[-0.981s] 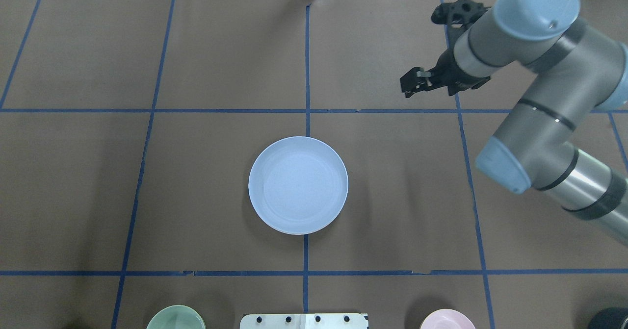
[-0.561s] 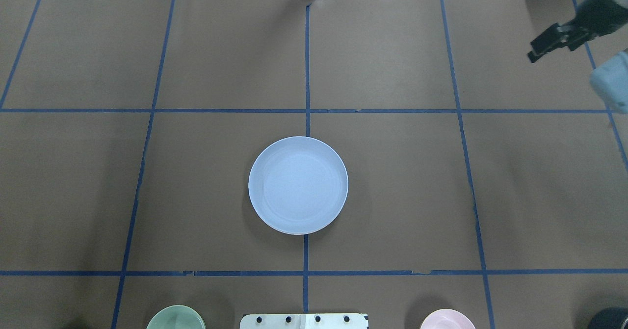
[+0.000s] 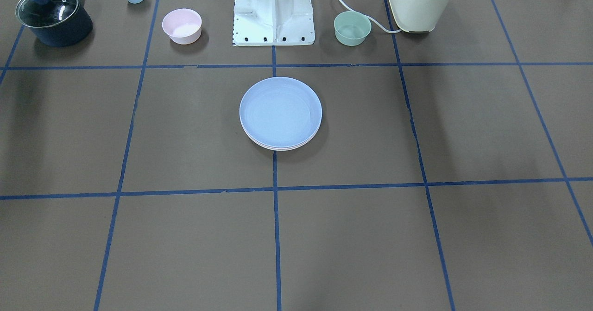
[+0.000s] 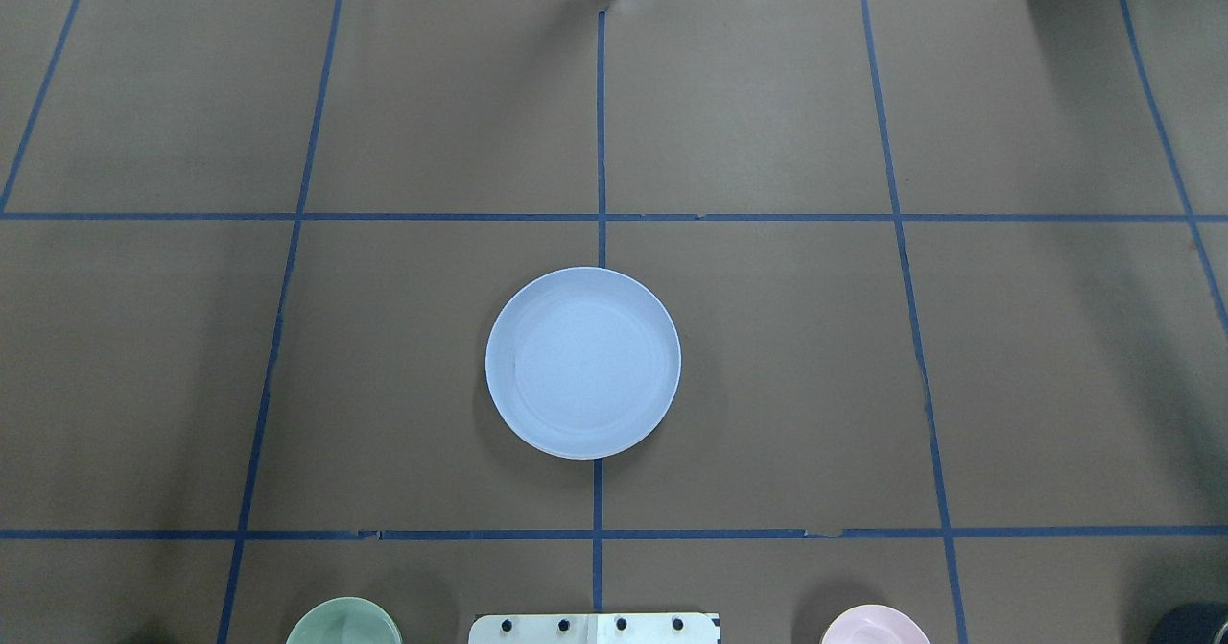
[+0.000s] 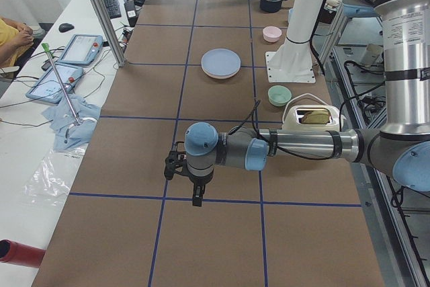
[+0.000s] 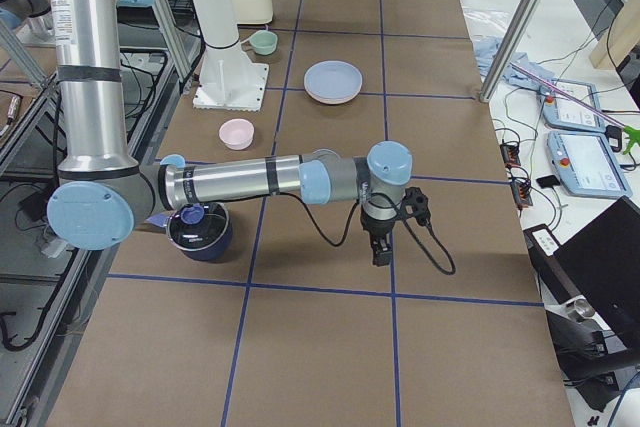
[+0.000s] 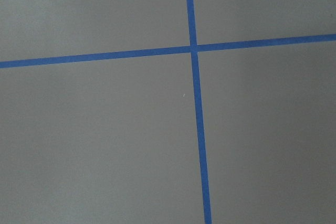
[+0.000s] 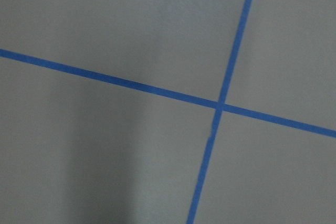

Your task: Stack three plates with pink and blue

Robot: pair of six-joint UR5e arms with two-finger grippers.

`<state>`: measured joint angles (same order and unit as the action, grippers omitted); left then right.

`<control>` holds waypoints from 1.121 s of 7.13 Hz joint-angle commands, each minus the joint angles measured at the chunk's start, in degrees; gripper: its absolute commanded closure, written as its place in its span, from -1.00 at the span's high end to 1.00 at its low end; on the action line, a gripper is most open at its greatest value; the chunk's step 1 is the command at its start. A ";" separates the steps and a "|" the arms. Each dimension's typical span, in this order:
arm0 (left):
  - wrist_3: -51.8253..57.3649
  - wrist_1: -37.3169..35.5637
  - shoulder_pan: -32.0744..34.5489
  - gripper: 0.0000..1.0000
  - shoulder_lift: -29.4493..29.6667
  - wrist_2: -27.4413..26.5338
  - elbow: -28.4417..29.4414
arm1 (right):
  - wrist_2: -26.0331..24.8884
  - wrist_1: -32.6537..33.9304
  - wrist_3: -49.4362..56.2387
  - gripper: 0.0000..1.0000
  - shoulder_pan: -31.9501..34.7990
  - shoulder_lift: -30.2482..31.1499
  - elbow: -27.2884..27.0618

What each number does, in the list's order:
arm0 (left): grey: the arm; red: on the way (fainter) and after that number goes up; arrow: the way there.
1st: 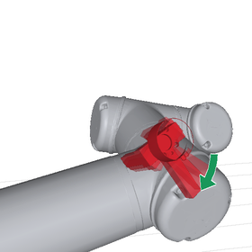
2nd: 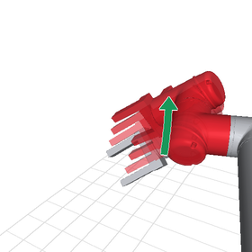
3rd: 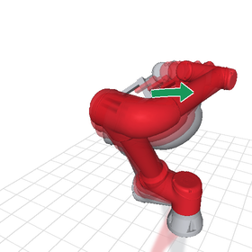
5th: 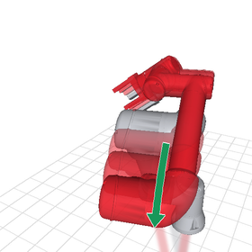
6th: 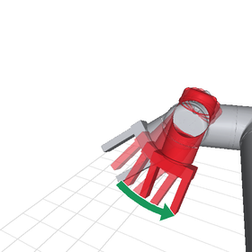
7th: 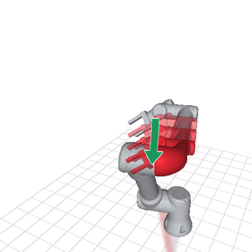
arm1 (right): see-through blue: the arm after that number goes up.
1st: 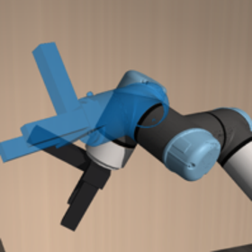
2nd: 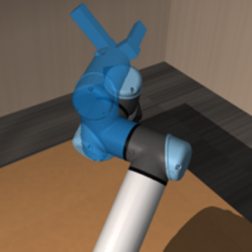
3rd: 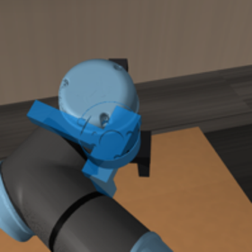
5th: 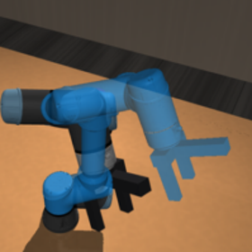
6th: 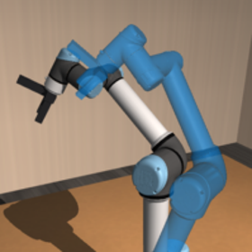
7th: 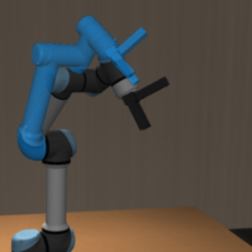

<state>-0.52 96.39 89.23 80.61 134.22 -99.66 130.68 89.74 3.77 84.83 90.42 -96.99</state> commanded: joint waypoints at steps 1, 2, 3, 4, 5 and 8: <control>-0.01 -0.15 -0.02 1.00 -0.10 0.16 -0.10 | -0.25 2.42 0.18 1.00 2.09 1.43 -1.70; -0.09 -0.59 -0.02 1.00 -0.10 0.16 -0.10 | -0.25 5.67 0.18 1.00 2.09 1.34 -3.45; -0.01 -0.42 -0.02 1.00 -0.10 0.07 -0.10 | -0.33 5.53 0.10 1.00 2.00 2.12 -3.46; -0.01 -0.33 -0.02 1.00 -0.10 -0.10 0.08 | -0.60 5.44 -0.08 1.00 2.00 2.82 -3.20; 0.08 -0.15 -0.02 1.00 -0.10 -0.01 -0.09 | -0.60 5.18 -0.25 1.00 2.00 3.53 -3.20; -0.01 -0.15 -0.02 1.00 -0.10 -0.01 -0.27 | -0.60 5.18 -0.34 1.00 2.00 3.71 -3.20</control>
<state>-0.52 96.23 89.21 80.51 134.21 -99.90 130.08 94.93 3.47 86.84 94.08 -100.14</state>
